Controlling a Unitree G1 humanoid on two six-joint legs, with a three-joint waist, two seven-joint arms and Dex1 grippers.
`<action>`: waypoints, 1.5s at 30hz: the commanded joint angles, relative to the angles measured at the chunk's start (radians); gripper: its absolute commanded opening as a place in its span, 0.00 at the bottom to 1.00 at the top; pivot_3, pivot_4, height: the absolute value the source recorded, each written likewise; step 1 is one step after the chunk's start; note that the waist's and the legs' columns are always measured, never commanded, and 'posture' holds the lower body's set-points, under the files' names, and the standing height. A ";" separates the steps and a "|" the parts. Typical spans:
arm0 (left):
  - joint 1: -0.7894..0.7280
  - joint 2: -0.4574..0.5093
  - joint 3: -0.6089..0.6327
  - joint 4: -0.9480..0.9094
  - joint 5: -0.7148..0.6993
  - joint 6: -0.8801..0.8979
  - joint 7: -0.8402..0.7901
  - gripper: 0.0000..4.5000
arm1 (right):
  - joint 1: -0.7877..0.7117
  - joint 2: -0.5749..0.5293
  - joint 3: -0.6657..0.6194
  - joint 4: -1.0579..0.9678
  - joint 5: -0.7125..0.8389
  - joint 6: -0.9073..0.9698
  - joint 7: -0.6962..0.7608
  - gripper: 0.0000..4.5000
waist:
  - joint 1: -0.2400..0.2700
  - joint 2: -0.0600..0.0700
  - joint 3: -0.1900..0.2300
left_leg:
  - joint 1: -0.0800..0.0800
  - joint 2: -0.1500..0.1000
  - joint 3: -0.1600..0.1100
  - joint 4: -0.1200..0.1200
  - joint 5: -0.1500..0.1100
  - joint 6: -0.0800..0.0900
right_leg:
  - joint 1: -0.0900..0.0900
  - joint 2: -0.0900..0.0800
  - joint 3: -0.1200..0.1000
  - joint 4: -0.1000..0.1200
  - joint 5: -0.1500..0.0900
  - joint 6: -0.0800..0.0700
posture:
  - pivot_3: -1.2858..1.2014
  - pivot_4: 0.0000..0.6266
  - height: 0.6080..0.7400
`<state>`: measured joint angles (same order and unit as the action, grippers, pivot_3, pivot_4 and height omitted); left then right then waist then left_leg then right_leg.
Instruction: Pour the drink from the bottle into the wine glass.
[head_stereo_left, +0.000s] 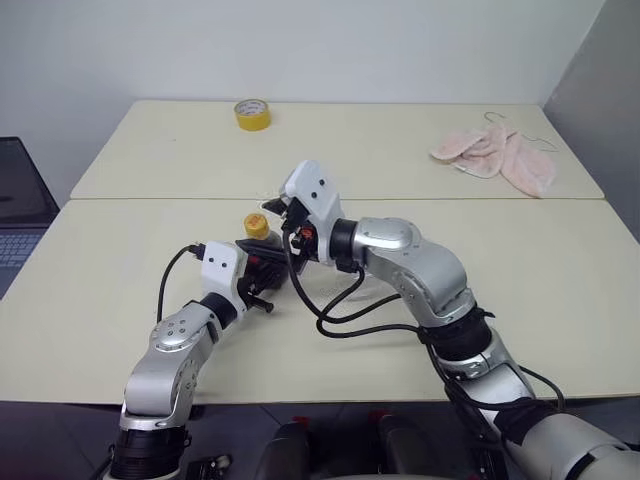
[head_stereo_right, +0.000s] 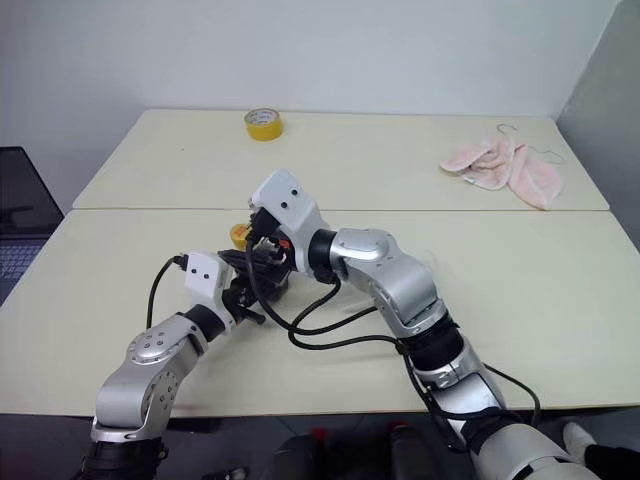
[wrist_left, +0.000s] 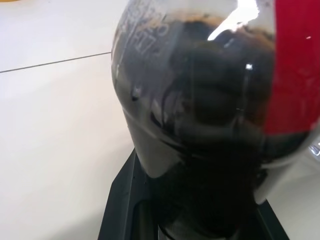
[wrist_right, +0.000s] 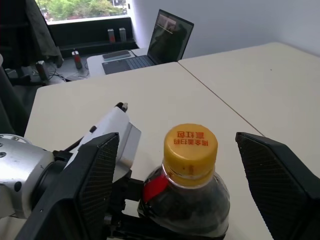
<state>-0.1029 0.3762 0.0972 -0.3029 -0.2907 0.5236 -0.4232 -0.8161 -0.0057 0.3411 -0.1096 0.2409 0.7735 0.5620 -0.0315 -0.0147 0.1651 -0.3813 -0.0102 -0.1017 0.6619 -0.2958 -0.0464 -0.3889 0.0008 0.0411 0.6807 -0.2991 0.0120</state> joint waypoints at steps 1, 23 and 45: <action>-0.012 0.001 0.011 -0.043 -0.008 -0.021 0.004 0.17 | -0.035 0.018 0.004 0.003 -0.022 -0.021 -0.028 0.88 | 0.000 0.000 0.000 | 0.000 0.000 0.000 0.000 0.000 0.000 | 0.000 0.000 0.000 0.000 0.000 0.000 | 0.52 0.24 1.00; -0.011 -0.001 0.011 -0.045 -0.006 -0.021 0.006 0.17 | -0.038 0.015 0.003 0.023 -0.035 -0.062 -0.040 0.27 | -0.001 0.000 0.000 | 0.000 0.000 0.000 0.000 0.000 0.000 | 0.000 0.000 0.000 0.000 0.000 0.000 | 0.52 0.24 1.00; -0.014 0.175 0.021 -0.134 -0.267 0.147 -0.268 0.17 | -0.051 0.007 -0.193 -0.007 0.367 -0.125 0.312 0.27 | -0.009 0.001 0.000 | 0.000 0.001 -0.001 -0.001 -0.002 0.003 | 0.000 0.001 -0.001 0.000 0.000 0.000 | 0.52 0.24 1.00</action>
<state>-0.1088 0.5379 0.1037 -0.3759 -0.5216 0.6745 -0.6731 -0.8544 -0.0089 0.1794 -0.0750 0.5578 0.6323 0.8889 -0.0409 -0.0142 0.1654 -0.3809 -0.0093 -0.1024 0.6614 -0.2977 -0.0430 -0.3887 0.0015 0.0406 0.6809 -0.2991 0.0120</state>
